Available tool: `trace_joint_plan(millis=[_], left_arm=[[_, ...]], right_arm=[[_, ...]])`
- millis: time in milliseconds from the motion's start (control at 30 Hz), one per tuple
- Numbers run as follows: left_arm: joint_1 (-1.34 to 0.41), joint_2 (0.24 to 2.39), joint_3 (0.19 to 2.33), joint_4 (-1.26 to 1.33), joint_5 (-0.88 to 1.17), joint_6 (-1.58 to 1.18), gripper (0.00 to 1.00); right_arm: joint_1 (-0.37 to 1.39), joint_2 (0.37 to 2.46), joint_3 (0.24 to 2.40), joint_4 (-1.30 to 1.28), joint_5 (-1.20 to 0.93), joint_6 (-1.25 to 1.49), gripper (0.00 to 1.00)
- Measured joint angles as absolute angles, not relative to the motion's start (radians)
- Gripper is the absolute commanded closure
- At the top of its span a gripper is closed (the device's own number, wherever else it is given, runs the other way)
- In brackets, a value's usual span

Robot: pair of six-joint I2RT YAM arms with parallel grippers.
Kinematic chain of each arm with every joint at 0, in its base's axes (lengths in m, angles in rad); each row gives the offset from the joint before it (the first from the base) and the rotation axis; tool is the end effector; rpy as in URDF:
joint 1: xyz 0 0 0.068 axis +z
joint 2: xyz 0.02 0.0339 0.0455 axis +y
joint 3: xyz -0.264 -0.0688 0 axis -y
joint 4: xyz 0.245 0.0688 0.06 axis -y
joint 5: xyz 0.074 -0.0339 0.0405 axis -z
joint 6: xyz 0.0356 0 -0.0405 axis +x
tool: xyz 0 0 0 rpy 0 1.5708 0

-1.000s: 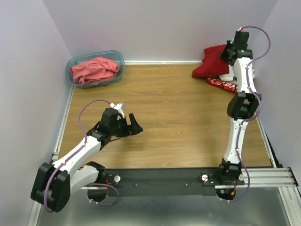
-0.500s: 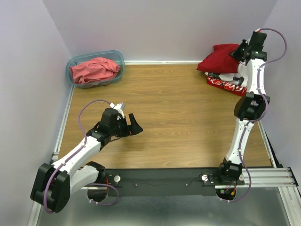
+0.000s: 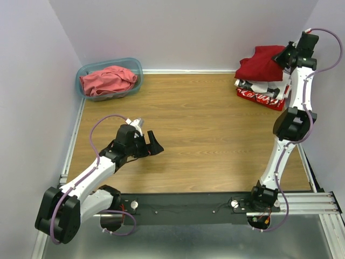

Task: Fold and stack the t-shirts
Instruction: Neatly place the folded tshirt to the corner, then reset both grippers

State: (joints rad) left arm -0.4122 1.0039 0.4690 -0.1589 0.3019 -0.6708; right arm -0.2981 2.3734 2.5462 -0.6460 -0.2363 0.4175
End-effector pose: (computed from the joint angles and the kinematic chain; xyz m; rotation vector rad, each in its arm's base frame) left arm 0.1814 -0.0909 0.1939 -0.1390 2.3905 -0.8886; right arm 0.5163 -0.1499 0.3487 0.5755 1.9617 0.3160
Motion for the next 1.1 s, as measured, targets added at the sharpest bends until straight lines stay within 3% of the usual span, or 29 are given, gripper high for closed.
trace_joint_plan(millis=[133, 200, 233, 267, 300, 333, 767, 1000, 1100], left_arm=[[-0.413, 1.004, 0.465, -0.159, 0.302, -0.672, 0.02], [-0.412, 1.004, 0.465, -0.159, 0.302, -0.672, 0.02], [-0.412, 1.004, 0.465, -0.159, 0.302, -0.672, 0.02], [-0.413, 1.004, 0.465, -0.16, 0.302, -0.672, 0.02], [-0.413, 1.004, 0.465, -0.159, 0.302, -0.672, 0.02], [-0.412, 1.004, 0.465, -0.159, 0.302, -0.672, 0.02], [-0.413, 1.004, 0.467, -0.16, 0.293, -0.661, 0.02], [-0.413, 0.938, 0.498, -0.17, 0.232, -0.655, 0.02], [-0.413, 0.892, 0.518, -0.181, 0.191, -0.655, 0.02]], right_arm=[[-0.31, 2.366, 2.516, -0.644, -0.235, 0.411, 0.99], [-0.311, 2.366, 2.5, -0.644, -0.231, 0.408, 0.85], [-0.311, 2.365, 2.49, -0.645, -0.22, 0.407, 0.53], [-0.311, 2.363, 2.481, -0.645, -0.208, 0.404, 0.35], [-0.31, 2.36, 2.471, -0.645, -0.196, 0.401, 0.24], [-0.31, 2.352, 2.455, -0.645, -0.164, 0.394, 0.0], [-0.313, 1.969, 2.174, -0.623, 0.27, 0.482, 0.0], [-0.314, 1.765, 1.918, -0.583, 0.306, 0.497, 0.0], [-0.307, 1.645, 1.696, -0.549, 0.297, 0.493, 0.0]])
